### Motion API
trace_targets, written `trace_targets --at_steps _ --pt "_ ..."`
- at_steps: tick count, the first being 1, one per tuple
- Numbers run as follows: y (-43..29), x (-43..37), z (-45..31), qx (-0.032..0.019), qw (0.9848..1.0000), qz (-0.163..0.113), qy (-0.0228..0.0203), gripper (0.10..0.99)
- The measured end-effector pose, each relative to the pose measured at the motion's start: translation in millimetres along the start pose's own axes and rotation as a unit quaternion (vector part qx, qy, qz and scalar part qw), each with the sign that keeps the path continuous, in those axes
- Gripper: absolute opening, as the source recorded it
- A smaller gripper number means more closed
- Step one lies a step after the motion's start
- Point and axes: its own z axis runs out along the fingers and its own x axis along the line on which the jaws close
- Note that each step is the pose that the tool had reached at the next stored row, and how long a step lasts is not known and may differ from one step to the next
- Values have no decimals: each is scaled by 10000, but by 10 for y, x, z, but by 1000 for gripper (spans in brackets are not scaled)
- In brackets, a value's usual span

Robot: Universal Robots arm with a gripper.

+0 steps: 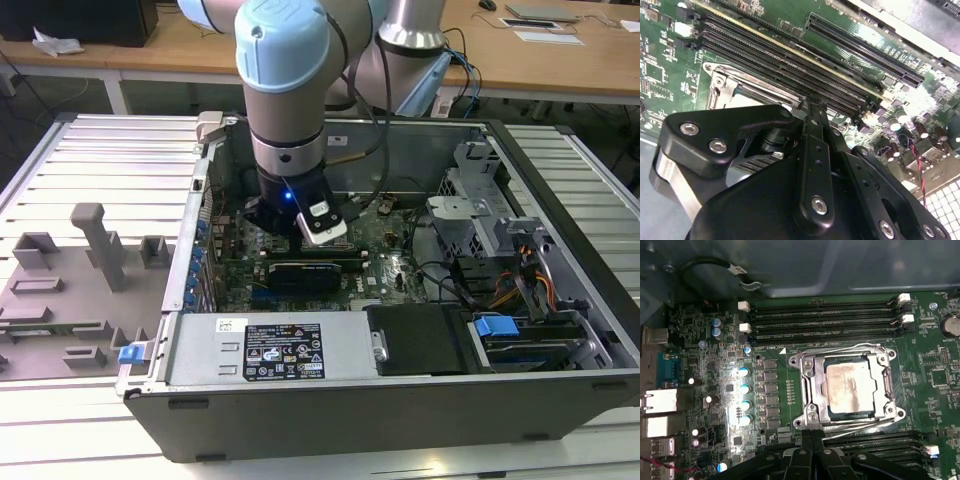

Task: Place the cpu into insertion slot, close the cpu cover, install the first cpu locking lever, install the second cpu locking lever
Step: 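Install the second cpu locking lever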

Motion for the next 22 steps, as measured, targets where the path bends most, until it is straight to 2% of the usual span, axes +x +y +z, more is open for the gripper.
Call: trace_targets --at_steps 3,6,8,13,19,22 --pt "-6 9 25 -69 10000 3 1 106" --pt "-15 37 57 -164 9999 8 -1 106" --pt "-18 49 68 -193 9998 10 -3 106" --pt "-23 64 94 -220 9998 11 -3 106" --pt "-26 69 119 -221 9998 11 -2 106" --pt "-18 66 74 -223 9997 11 -4 106"
